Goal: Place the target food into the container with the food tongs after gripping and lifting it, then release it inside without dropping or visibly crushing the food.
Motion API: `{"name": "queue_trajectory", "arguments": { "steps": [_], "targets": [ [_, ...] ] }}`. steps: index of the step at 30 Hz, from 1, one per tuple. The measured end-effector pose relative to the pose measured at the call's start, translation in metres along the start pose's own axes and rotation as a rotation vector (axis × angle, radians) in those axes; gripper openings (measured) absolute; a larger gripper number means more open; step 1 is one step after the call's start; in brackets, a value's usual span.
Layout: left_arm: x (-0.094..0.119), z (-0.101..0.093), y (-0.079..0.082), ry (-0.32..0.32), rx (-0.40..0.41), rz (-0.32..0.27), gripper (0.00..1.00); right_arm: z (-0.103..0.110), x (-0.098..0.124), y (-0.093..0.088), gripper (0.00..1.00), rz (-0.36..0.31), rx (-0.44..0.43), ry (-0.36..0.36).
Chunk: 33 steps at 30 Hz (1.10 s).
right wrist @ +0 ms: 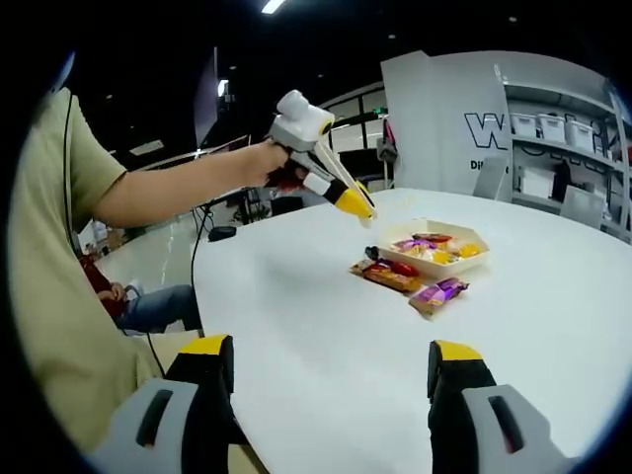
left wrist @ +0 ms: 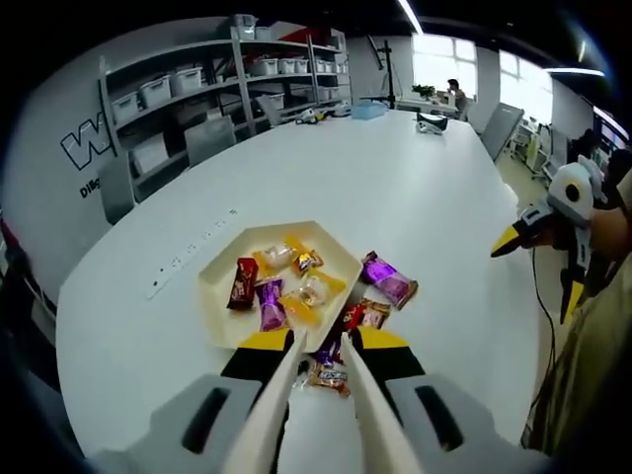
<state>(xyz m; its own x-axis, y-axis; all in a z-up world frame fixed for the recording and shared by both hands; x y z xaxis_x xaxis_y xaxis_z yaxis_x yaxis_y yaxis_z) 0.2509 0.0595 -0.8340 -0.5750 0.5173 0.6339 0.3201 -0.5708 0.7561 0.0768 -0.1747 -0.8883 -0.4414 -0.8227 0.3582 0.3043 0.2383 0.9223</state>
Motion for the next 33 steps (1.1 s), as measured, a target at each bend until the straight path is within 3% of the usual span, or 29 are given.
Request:
{"name": "queue_trajectory", "arguments": {
  "steps": [17, 33],
  "targets": [
    [0.000, -0.015, -0.009, -0.023, -0.027, 0.005, 0.22, -0.001, 0.000, -0.001, 0.80, 0.000, -0.003, 0.002],
    [-0.011, -0.037, -0.014, -0.083, -0.073, 0.008, 0.22, -0.003, 0.000, -0.002, 0.80, 0.000, -0.005, 0.002]
  ]
}}
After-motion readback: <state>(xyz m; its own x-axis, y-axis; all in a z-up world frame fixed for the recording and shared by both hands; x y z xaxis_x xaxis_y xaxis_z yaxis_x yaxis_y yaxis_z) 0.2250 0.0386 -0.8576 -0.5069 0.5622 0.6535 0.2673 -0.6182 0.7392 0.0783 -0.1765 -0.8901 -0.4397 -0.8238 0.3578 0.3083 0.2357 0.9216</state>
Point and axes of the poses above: the point that each gripper's makers call its tool centre point, and the gripper's own axes: x roughly backward along the fingers, z roughly to its left, y roughly out of its top, the point moved 8 cm from there along x, roughly backward along the fingers, and after that the axes turned 5 degrees about y, right-handed, at the moved point
